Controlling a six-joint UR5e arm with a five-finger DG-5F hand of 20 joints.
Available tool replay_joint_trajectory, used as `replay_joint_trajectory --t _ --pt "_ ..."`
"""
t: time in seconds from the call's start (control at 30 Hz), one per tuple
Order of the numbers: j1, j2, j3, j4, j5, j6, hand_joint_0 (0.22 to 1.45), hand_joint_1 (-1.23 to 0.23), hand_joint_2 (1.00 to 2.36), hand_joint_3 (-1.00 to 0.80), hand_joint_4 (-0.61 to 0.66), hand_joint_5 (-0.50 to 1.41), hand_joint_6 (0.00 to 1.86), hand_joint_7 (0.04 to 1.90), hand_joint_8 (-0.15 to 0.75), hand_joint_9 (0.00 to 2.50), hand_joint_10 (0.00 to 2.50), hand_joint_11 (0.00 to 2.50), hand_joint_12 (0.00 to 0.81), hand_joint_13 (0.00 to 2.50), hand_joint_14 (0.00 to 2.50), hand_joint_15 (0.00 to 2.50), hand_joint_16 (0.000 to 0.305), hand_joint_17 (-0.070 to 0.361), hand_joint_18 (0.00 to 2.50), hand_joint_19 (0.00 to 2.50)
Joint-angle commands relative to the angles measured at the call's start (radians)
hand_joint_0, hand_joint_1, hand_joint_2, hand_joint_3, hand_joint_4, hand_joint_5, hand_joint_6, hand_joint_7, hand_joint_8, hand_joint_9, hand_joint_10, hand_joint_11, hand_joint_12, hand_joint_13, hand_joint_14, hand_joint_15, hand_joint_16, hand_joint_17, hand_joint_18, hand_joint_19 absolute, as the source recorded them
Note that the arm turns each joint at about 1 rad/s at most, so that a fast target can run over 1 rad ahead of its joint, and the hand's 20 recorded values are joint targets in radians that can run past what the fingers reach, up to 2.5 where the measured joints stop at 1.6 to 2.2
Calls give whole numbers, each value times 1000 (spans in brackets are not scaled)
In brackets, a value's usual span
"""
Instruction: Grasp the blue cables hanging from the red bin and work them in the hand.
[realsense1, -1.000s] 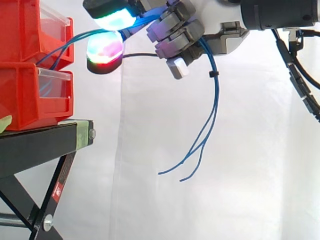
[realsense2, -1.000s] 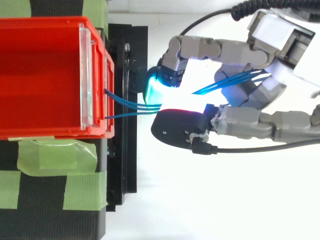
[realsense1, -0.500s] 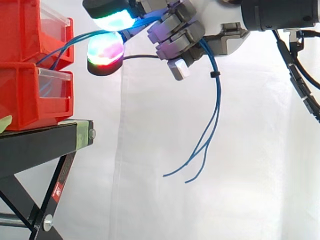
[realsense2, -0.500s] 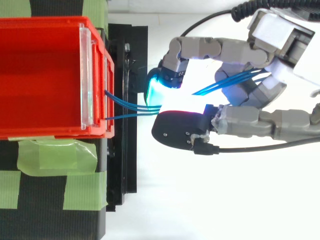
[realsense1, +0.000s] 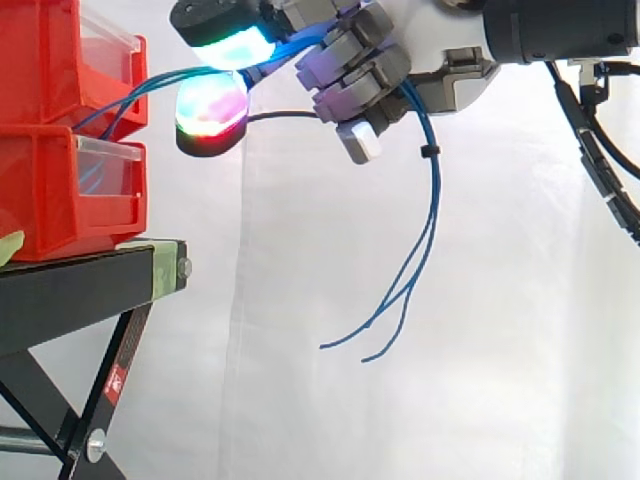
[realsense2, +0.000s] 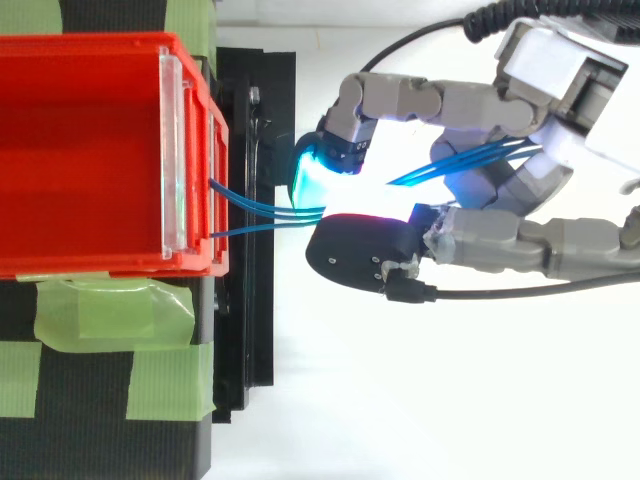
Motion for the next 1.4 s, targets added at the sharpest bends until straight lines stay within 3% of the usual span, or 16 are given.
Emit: replay_joint_trajectory --t 0.0,0.07,0.17,0.27,0.33,0.5,0.57,0.6,0.63,0.67,0.77,0.83,1.0,1.17,1.3,1.37 --pt "0 0 0 4 -2 -5 954 -702 1017 89 301 367 2 1284 535 1779 2500 2500 712 2021 2500 1972 237 178 2500 648" --pt "1 0 0 5 -2 -7 1079 -675 1022 -13 270 345 6 1276 535 1779 2500 2500 712 2021 2500 1972 237 178 2500 648" --pt "0 0 0 1 -1 -7 1167 -689 1028 427 239 260 4 1225 535 1779 2500 2500 712 2021 2500 1972 237 178 2500 648" --pt "0 0 -1 -4 -1 -7 1099 -678 1166 380 249 256 3 1222 535 1779 2500 2500 712 2021 2500 1972 237 178 2500 648" --pt "0 0 0 1 -1 -7 1083 -703 1000 364 266 258 3 1218 535 1779 2500 2500 712 2021 2500 1972 237 178 2500 648" --pt "0 0 0 -6 -4 -7 1122 -670 1140 371 258 331 4 1260 535 1779 2500 2500 712 2021 2500 1972 237 178 2500 648" --pt "0 0 0 -16 -10 -13 1074 -683 1123 346 266 336 5 1258 535 1779 2500 2500 712 2021 2500 1972 237 178 2500 648" --pt "0 0 0 -16 -10 -13 1023 -713 1010 218 277 328 4 1253 535 1779 2500 2500 712 2021 2500 1972 237 178 2500 648" --pt "0 0 0 -30 -15 -24 994 -703 1020 -60 251 314 5 1252 535 1779 2500 2500 712 2021 2500 1972 237 178 2500 648" --pt "0 0 0 -35 -16 -28 1010 -697 1023 -125 253 309 6 1255 535 1779 2500 2500 712 2021 2500 1972 237 178 2500 648" --pt "1 0 0 -39 -21 -53 1149 -694 1003 400 254 365 5 1273 535 1779 2500 2500 712 2021 2500 1972 237 178 2500 648" --pt "0 0 0 -41 -22 -53 1129 -677 1086 384 239 379 5 1283 535 1779 2500 2500 712 2021 2500 1972 237 178 2500 648" --pt "-2 0 0 -45 -24 -53 1012 -692 1019 -95 238 357 6 1267 535 1779 2500 2500 712 2021 2500 1972 237 178 2500 648" --pt "-5 0 0 -35 -24 -59 1049 -678 1020 103 255 358 5 1263 535 1779 2500 2500 712 2021 2500 1972 237 178 2500 648" --pt "-5 0 0 -33 -22 -59 951 -666 1024 -275 251 342 7 1266 535 1779 2500 2500 712 2021 2500 1972 237 178 2500 648" --pt "-6 0 0 -32 -22 -61 1002 -658 1024 -346 257 343 6 1262 535 1779 2500 2500 712 2021 2500 1972 237 178 2500 648"
